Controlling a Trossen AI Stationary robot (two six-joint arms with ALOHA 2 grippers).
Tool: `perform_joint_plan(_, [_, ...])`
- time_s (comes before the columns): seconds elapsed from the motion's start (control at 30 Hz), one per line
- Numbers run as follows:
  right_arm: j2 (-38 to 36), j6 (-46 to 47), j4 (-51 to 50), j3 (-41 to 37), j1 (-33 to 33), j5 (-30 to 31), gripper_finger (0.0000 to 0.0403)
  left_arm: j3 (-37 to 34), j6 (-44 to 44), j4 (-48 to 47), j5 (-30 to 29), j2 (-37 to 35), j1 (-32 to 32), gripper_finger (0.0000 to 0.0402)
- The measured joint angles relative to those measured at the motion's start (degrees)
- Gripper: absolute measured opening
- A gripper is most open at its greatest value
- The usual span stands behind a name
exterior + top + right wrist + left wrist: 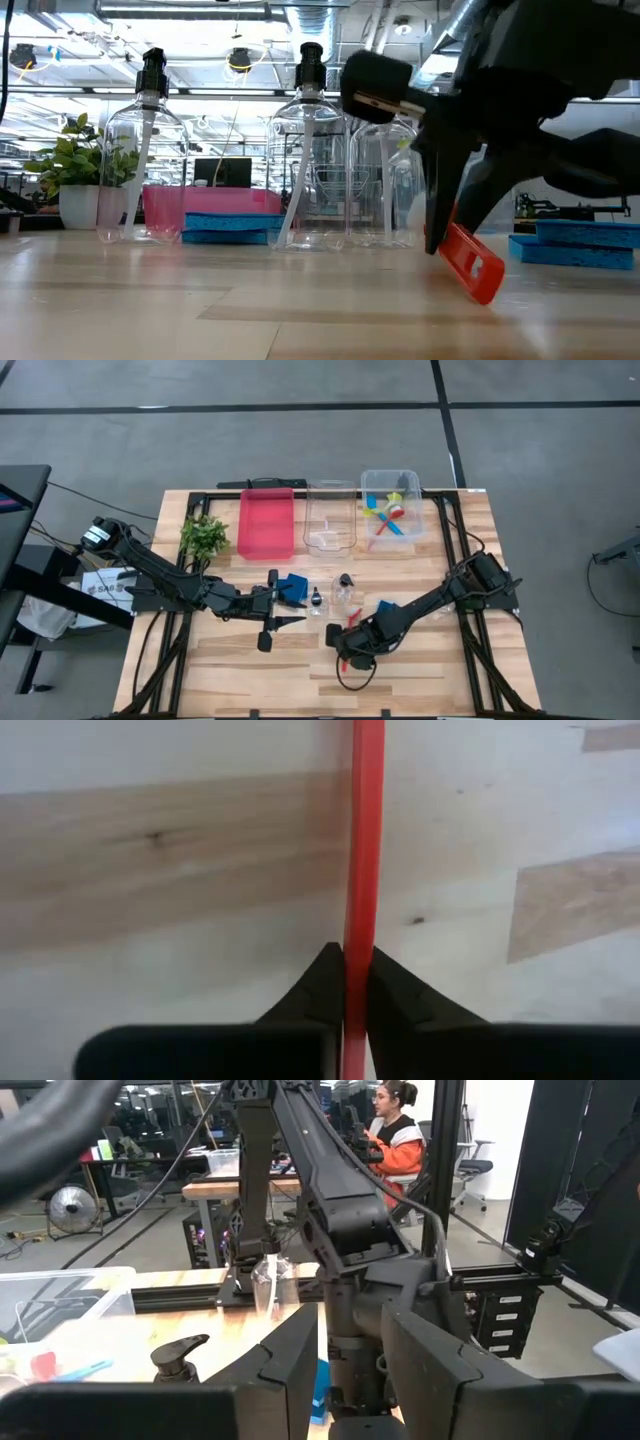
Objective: Pick & Place Kitchen Sink Supplies
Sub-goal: Put the red dishwashing brush into the white transparent bin
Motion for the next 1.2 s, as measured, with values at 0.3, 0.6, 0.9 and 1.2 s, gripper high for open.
perform_joint_plan(0.3, [0.0,2.2,-10.1,8.1,2.6,4.7,0.0010,0.0,0.0,0.0,0.0,0.0,0.0,0.0116])
perform_joint_plan(0.6, [-5.9,7.6,-13.4,15.4,5.1,2.2,0.0012,0.0,0.0,0.0,0.0,0.0,0.0,0.0116])
perform_joint_plan(0.9, [-22.0,8.6,-11.0,16.0,5.0,11.4,0.0019,0.0,0.0,-0.1,0.0,0.0,0.0,0.0116])
perform_joint_plan(1.2, [-35.7,8.6,-5.9,16.0,-2.1,18.5,0.0021,0.0,0.0,0.0,0.0,0.0,0.0,0.0116])
